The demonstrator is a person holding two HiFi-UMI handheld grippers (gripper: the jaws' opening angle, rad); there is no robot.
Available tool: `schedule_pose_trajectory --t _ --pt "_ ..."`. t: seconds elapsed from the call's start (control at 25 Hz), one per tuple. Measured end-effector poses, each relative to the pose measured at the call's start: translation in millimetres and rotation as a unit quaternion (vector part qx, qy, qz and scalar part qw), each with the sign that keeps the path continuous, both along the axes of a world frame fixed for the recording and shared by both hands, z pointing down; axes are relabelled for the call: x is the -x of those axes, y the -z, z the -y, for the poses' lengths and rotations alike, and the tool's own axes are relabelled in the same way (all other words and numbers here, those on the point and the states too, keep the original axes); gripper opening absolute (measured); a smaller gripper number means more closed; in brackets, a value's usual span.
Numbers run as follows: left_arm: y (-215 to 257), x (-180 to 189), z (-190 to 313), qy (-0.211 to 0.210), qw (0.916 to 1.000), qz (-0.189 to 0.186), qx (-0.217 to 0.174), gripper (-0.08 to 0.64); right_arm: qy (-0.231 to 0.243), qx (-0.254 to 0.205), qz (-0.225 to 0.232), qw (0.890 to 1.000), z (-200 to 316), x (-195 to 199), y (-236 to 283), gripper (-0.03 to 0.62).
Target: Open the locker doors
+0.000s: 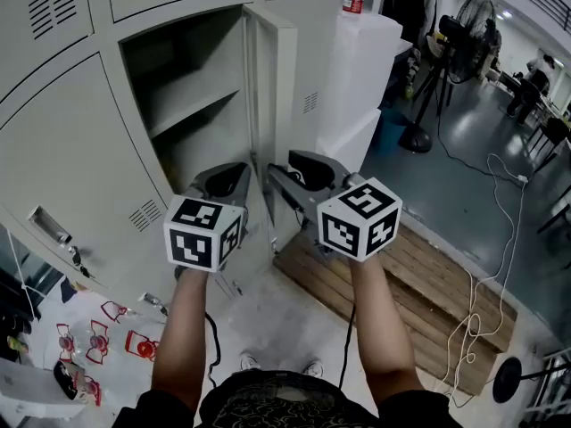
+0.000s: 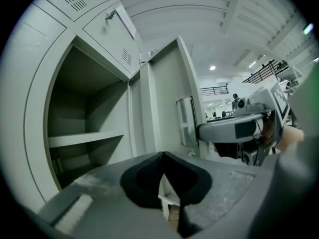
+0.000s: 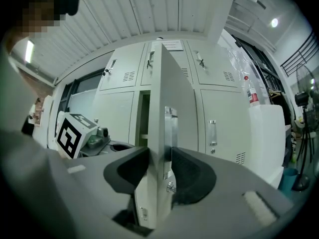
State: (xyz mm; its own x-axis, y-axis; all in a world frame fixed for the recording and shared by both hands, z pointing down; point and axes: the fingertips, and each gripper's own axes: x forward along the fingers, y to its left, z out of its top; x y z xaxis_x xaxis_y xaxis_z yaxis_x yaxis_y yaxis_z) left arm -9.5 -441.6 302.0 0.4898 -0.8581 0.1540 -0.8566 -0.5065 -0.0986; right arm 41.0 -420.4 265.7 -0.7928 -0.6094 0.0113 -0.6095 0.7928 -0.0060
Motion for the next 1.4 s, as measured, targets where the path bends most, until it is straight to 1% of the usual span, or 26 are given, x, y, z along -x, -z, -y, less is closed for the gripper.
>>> schedule_pose_trajectory --t 0.28,0.4,0.68,0.84,0.96,1.04,1.16,1.4 --pt "-3 -22 8 -0.039 0.9993 0.0 0.001 0.0 -0.033 0.0 0.005 0.999 5 -24 -1 0.138" --pt "-2 -30 12 -0.053 0.9986 0.0 0.001 0.0 -0.054 0.0 0.007 0.999 8 -35 0 0.128" --pt "-5 -53 22 -0.095 0.9955 0.002 0.003 0.0 -0.112 0.002 0.016 0.994 20 -64 -1 0.101" --pt "-5 -64 24 -0.118 0.993 0.005 0.003 0.0 -0.135 0.004 0.024 0.991 25 -76 -1 0.094" --pt "-3 -73 25 -0.129 0.9916 0.009 0.001 0.0 -0.15 0.003 0.022 0.988 31 -87 -1 0.091" --pt "-2 -81 26 -0.129 0.9916 0.011 0.0 0.0 -0.152 0.001 0.019 0.988 35 -94 0 0.089" --pt "-2 -93 29 -0.119 0.9928 0.015 -0.001 0.0 -0.14 -0.002 0.021 0.99 41 -103 0 0.089" --pt "2 -107 42 -0.078 0.9968 0.017 -0.004 0.0 -0.104 -0.006 0.026 0.994 57 -115 -1 0.089"
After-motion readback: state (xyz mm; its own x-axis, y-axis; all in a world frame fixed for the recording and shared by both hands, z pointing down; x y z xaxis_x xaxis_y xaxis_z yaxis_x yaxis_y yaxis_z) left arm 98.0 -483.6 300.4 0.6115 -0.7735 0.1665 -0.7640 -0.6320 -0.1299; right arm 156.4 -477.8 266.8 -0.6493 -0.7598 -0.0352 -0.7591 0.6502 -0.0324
